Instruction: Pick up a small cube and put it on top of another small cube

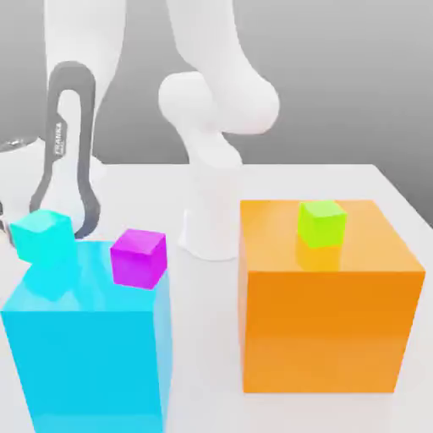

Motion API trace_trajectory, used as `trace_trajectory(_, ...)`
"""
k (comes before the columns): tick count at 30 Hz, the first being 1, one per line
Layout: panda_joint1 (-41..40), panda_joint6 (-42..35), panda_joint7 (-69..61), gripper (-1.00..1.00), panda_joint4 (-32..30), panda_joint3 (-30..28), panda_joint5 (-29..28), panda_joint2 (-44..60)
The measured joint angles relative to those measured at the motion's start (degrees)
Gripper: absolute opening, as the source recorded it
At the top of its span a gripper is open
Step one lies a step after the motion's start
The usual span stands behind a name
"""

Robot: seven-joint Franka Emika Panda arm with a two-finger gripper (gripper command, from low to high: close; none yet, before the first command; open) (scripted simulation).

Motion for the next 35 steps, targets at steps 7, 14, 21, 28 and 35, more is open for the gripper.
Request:
trace_trajectory(7, 7.25, -5.73, 15.57, -1.00, -2.47, -11.67, -19.66, -10.10)
trace_trajectory(14, 9.55, -18.78, 23.61, -1.00, 5.52, -10.06, -25.83, -18.81)
trace_trajectory(21, 10.40, -38.92, 31.08, -1.00, 18.41, -3.85, -30.25, -30.37)
trace_trajectory(28, 15.96, -53.29, 22.22, -1.00, 23.06, 4.32, -38.61, -35.11)
trace_trajectory(35, 16.40, -45.76, 20.31, 1.00, 17.72, 3.96, -38.94, -32.05)
